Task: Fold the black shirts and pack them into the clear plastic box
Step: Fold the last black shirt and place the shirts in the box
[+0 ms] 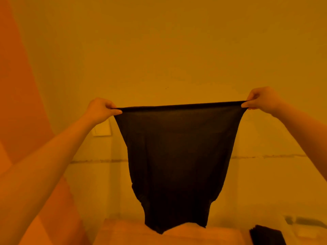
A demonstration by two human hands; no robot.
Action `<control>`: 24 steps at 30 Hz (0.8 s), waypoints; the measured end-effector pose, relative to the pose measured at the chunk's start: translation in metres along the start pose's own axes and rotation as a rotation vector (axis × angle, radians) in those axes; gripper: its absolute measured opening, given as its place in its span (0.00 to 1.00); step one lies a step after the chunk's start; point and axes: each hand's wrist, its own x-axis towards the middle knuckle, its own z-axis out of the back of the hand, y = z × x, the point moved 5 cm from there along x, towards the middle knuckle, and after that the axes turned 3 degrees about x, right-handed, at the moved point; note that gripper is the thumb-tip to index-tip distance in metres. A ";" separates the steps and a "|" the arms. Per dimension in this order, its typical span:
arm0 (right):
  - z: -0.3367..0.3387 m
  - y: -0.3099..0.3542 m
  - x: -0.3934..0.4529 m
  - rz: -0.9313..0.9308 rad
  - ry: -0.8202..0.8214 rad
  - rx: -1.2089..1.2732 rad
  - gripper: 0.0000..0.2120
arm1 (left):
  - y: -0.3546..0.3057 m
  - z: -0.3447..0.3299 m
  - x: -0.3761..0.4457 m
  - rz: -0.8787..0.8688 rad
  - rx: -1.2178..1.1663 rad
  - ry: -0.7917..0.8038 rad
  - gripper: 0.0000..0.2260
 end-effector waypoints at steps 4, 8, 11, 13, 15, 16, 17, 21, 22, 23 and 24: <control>-0.008 -0.013 -0.020 -0.024 0.075 0.057 0.04 | 0.014 -0.010 -0.023 0.079 -0.187 0.049 0.04; -0.021 -0.032 -0.042 -0.043 0.118 0.018 0.04 | 0.029 -0.027 -0.049 0.121 -0.202 0.077 0.03; -0.031 -0.042 -0.046 -0.077 0.120 0.035 0.05 | 0.030 -0.036 -0.060 0.146 -0.143 0.053 0.07; -0.037 -0.047 -0.045 -0.101 0.137 0.056 0.06 | 0.028 -0.040 -0.066 0.167 -0.118 0.048 0.09; -0.038 -0.051 -0.046 -0.131 0.168 0.041 0.07 | 0.021 -0.044 -0.069 0.177 -0.105 0.071 0.09; -0.037 -0.051 -0.048 -0.141 0.178 0.039 0.07 | 0.016 -0.044 -0.071 0.177 -0.101 0.085 0.09; -0.034 -0.048 -0.052 -0.146 0.179 0.045 0.07 | 0.011 -0.043 -0.074 0.167 -0.100 0.089 0.09; -0.008 -0.028 -0.088 -0.131 0.103 0.135 0.08 | -0.002 -0.023 -0.089 0.076 -0.119 0.049 0.08; -0.001 -0.023 -0.100 -0.128 0.089 0.154 0.07 | -0.001 -0.016 -0.095 0.063 -0.132 0.048 0.08; 0.006 -0.018 -0.114 -0.129 0.088 0.167 0.07 | 0.001 -0.009 -0.102 0.056 -0.138 0.058 0.08; 0.012 -0.013 -0.128 -0.130 0.099 0.180 0.06 | 0.003 -0.002 -0.111 0.051 -0.145 0.079 0.08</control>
